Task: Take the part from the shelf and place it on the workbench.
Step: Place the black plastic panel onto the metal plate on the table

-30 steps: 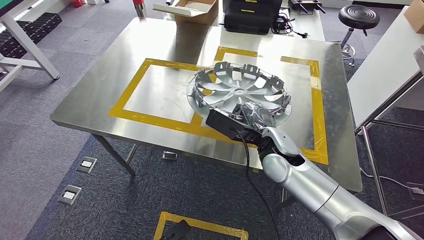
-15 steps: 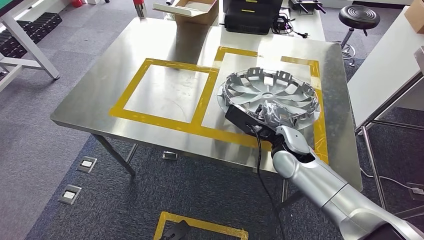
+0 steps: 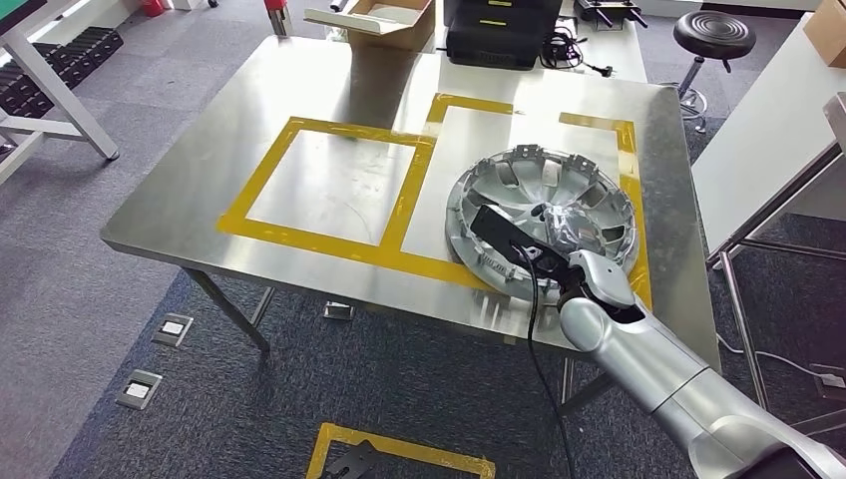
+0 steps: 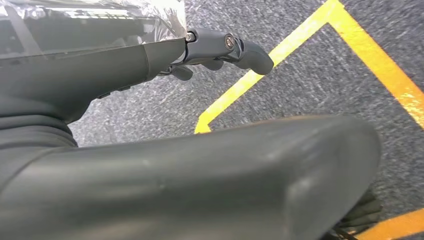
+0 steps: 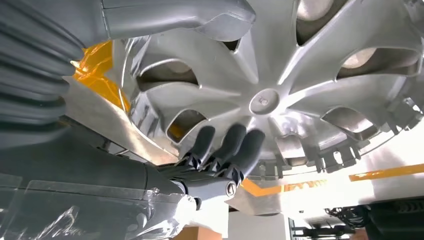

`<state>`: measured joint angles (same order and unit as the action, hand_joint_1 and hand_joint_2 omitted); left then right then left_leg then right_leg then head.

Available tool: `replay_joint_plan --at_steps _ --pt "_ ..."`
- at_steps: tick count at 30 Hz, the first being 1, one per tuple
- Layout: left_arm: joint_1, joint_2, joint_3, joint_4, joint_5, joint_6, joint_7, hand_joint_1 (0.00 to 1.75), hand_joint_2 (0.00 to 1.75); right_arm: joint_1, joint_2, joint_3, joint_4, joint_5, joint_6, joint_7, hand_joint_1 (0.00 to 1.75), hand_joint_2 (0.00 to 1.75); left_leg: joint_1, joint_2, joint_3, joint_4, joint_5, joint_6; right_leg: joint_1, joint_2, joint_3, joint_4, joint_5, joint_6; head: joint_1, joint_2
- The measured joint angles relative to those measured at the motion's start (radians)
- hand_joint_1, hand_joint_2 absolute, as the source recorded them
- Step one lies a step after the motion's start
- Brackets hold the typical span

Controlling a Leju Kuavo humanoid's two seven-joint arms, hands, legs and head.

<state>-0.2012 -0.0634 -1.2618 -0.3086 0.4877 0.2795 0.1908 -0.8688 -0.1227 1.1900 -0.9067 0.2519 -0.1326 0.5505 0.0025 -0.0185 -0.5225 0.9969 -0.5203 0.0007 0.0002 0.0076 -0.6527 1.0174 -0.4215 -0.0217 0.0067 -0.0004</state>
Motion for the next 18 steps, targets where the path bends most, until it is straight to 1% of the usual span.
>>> replay_joint_plan --at_steps 4,13,16,18 --pt "0.001 0.0 0.013 0.0 0.003 -0.008 -0.022 0.0 0.0 0.0 -0.007 -0.011 0.0 0.0 0.0 0.0 0.0 0.0 0.0 0.0 0.001 0.0 0.0 0.0 0.0 0.0 0.001 0.0 0.0 0.0 0.0 0.0" --pt "0.001 0.0 0.031 0.0 -0.008 -0.018 -0.027 0.0 0.0 0.001 -0.011 -0.024 0.0 0.008 -0.003 -0.004 0.0 0.0 0.0 0.0 0.002 0.0 0.0 0.0 0.0 0.0 0.002 0.0 0.0 0.001 0.0 0.0" --pt "0.002 -0.001 0.041 0.0 -0.01 -0.02 -0.029 0.0 0.0 0.002 -0.011 -0.029 -0.005 -0.004 -0.016 -0.021 0.0 0.0 0.0 0.0 0.002 0.0 0.0 0.0 0.0 0.0 0.002 0.0 0.0 0.0 0.0 0.0" --pt "0.003 -0.001 0.047 0.0 -0.011 -0.02 -0.032 0.0 0.0 0.006 -0.011 -0.041 -0.019 -0.044 -0.032 -0.048 0.0 0.0 0.0 0.0 0.002 0.0 0.0 0.0 0.0 0.0 0.002 0.0 0.0 0.0 0.0 0.0"
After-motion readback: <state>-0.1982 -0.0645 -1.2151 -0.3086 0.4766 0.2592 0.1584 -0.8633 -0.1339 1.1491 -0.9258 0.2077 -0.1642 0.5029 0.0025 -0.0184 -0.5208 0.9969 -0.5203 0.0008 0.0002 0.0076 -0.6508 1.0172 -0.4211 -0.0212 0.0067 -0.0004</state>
